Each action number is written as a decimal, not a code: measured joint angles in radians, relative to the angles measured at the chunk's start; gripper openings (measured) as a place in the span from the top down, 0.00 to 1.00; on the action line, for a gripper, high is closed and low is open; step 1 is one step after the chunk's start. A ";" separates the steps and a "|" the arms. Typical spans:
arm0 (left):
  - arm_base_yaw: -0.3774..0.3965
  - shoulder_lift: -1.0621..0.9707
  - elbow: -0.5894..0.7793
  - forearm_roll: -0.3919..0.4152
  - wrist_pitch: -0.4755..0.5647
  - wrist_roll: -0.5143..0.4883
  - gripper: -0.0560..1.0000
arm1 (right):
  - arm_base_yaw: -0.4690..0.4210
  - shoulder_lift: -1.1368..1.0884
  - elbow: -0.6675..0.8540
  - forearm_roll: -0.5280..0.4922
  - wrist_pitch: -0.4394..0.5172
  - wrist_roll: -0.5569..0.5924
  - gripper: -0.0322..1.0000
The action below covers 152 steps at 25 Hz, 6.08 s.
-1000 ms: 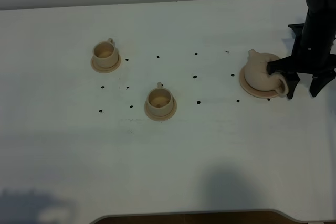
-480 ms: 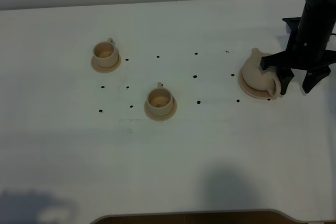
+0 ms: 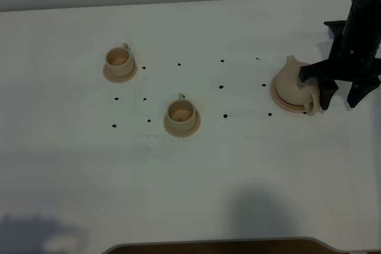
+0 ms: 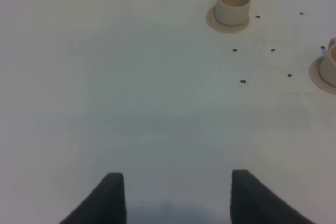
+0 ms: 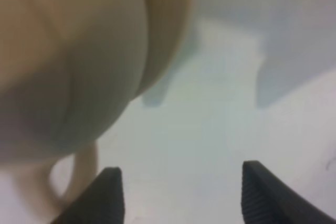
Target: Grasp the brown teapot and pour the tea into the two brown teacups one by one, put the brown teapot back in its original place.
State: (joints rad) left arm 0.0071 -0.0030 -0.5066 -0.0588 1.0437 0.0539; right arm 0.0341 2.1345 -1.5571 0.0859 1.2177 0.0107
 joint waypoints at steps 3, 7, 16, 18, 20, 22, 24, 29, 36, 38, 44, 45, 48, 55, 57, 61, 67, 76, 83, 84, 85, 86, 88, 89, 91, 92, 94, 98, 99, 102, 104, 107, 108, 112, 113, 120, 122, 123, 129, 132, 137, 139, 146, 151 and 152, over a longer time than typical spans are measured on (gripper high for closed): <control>0.000 0.000 0.000 0.000 0.000 0.000 0.49 | 0.000 -0.053 0.000 0.003 -0.001 0.000 0.48; 0.000 0.000 0.000 0.000 0.000 0.000 0.49 | 0.019 -0.126 0.000 0.024 -0.001 -0.024 0.48; 0.000 0.000 0.000 0.000 0.000 0.000 0.49 | 0.100 -0.131 0.000 -0.009 -0.001 -0.058 0.48; 0.000 0.000 0.000 0.000 0.000 0.001 0.49 | 0.100 -0.117 0.000 -0.020 0.000 -0.058 0.48; 0.000 0.000 0.000 0.000 0.000 0.001 0.49 | 0.100 -0.097 0.000 -0.030 -0.008 -0.058 0.48; 0.000 0.000 0.000 0.000 0.000 0.001 0.49 | 0.100 -0.079 0.000 -0.036 -0.025 -0.059 0.48; 0.000 0.000 0.000 0.000 0.000 0.001 0.49 | 0.100 -0.063 0.000 -0.042 -0.048 -0.059 0.48; 0.000 0.000 0.000 0.000 0.000 0.001 0.49 | 0.100 -0.041 0.000 -0.060 -0.074 -0.061 0.48; 0.000 0.000 0.000 0.000 0.000 0.001 0.49 | 0.100 -0.027 0.000 -0.075 -0.078 -0.075 0.48; 0.000 0.000 0.000 0.000 0.000 0.001 0.49 | 0.100 -0.020 0.000 -0.076 -0.079 -0.099 0.48; 0.000 0.000 0.000 0.000 0.000 0.001 0.49 | 0.100 -0.012 0.000 -0.075 -0.085 -0.146 0.48; 0.000 0.000 0.000 0.000 0.000 0.001 0.49 | 0.100 -0.012 0.000 -0.075 -0.086 -0.154 0.48; 0.000 0.000 0.000 0.000 0.000 0.001 0.49 | 0.100 -0.012 0.000 -0.075 -0.091 -0.181 0.48; 0.000 0.000 0.000 0.000 0.000 0.001 0.49 | 0.100 -0.012 0.002 -0.056 -0.102 -0.241 0.48; 0.000 0.000 0.000 0.000 0.000 0.001 0.49 | 0.100 -0.012 0.002 -0.051 -0.103 -0.250 0.48; 0.000 0.000 0.000 0.000 0.000 0.001 0.49 | 0.100 -0.012 0.002 -0.036 -0.106 -0.260 0.52; 0.000 0.000 0.000 0.000 0.000 0.001 0.49 | 0.100 -0.012 0.002 -0.024 -0.104 -0.262 0.62; 0.000 0.000 0.000 0.000 0.000 0.000 0.49 | 0.100 -0.006 0.002 -0.021 -0.098 -0.262 0.75; 0.000 0.000 0.000 0.000 0.000 0.001 0.49 | 0.099 -0.006 0.002 -0.007 -0.095 -0.276 0.85; 0.000 0.000 0.000 0.000 0.000 0.001 0.49 | 0.099 -0.006 0.002 -0.007 -0.095 -0.279 0.85; 0.000 0.000 0.000 0.000 0.000 0.001 0.49 | 0.099 -0.006 0.002 -0.006 -0.095 -0.279 0.85; 0.000 0.000 0.000 0.000 0.000 0.001 0.49 | 0.099 -0.006 0.002 -0.005 -0.094 -0.281 0.85; 0.000 0.000 0.000 0.000 0.000 0.001 0.49 | 0.099 -0.006 0.002 -0.002 -0.094 -0.282 0.85; 0.000 0.000 0.000 0.000 0.000 0.001 0.49 | 0.099 -0.006 0.002 0.000 -0.094 -0.283 0.85; 0.000 0.000 0.000 0.000 0.000 0.001 0.49 | 0.099 -0.006 0.002 0.005 -0.094 -0.283 0.85; 0.000 0.000 0.000 0.000 0.000 0.001 0.49 | 0.099 -0.006 0.002 0.007 -0.094 -0.283 0.85; 0.000 0.000 0.000 0.000 0.000 0.001 0.49 | 0.099 -0.006 0.002 0.011 -0.094 -0.285 0.85; 0.000 0.000 0.000 0.000 0.000 0.001 0.49 | 0.099 -0.018 0.002 0.028 -0.111 -0.288 0.85; 0.000 0.000 0.000 0.000 0.000 0.001 0.49 | 0.099 -0.022 0.002 0.035 -0.118 -0.290 0.85; 0.000 0.000 0.000 0.000 0.000 0.001 0.49 | 0.100 -0.033 0.002 0.049 -0.123 -0.296 0.85; 0.000 0.000 0.000 0.000 0.000 0.001 0.49 | 0.100 -0.036 0.002 0.050 -0.123 -0.295 0.85; 0.000 0.000 0.000 0.000 0.000 0.001 0.49 | 0.100 -0.037 0.002 0.050 -0.123 -0.295 0.85; 0.000 0.000 0.000 0.000 0.000 0.001 0.49 | 0.100 -0.038 0.002 0.050 -0.124 -0.295 0.85; 0.000 0.000 0.000 0.000 0.000 0.001 0.49 | 0.102 -0.056 0.002 0.054 -0.146 -0.305 0.85; 0.000 0.000 0.000 0.000 0.000 0.001 0.49 | 0.108 -0.066 0.002 0.054 -0.154 -0.306 0.85; 0.000 0.000 0.000 0.000 0.000 0.001 0.49 | 0.194 -0.082 -0.068 0.031 -0.196 -0.308 0.85; 0.000 0.000 0.000 0.000 0.000 0.001 0.49 | 0.224 -0.069 -0.112 0.025 -0.198 -0.310 0.85; 0.000 0.000 0.000 0.000 0.000 0.001 0.49 | 0.240 -0.057 -0.133 0.020 -0.200 -0.310 0.85; 0.000 0.000 0.000 0.000 0.000 0.001 0.49 | 0.332 0.064 -0.350 -0.025 -0.152 -0.312 0.86; 0.000 0.000 0.000 0.000 0.000 0.001 0.49 | 0.380 0.151 -0.477 -0.043 -0.121 -0.312 0.86; 0.000 0.000 0.000 0.000 0.000 0.001 0.49 | 0.440 0.272 -0.647 -0.086 -0.097 -0.315 0.86; 0.000 0.000 0.000 0.000 0.000 0.001 0.49 | 0.461 0.318 -0.708 -0.107 -0.097 -0.318 0.86; 0.000 0.000 0.000 0.000 0.000 0.001 0.49 | 0.522 0.449 -0.876 -0.200 -0.104 -0.320 0.86; 0.000 0.000 0.000 0.000 0.000 0.001 0.49 | 0.549 0.482 -0.914 -0.264 -0.134 -0.325 0.86; 0.000 0.000 0.000 0.000 0.000 0.001 0.49 | 0.555 0.484 -0.914 -0.286 -0.143 -0.327 0.86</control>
State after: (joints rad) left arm 0.0071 -0.0030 -0.5066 -0.0588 1.0437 0.0547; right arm 0.5896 2.6190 -2.4714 -0.2002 1.0751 -0.3165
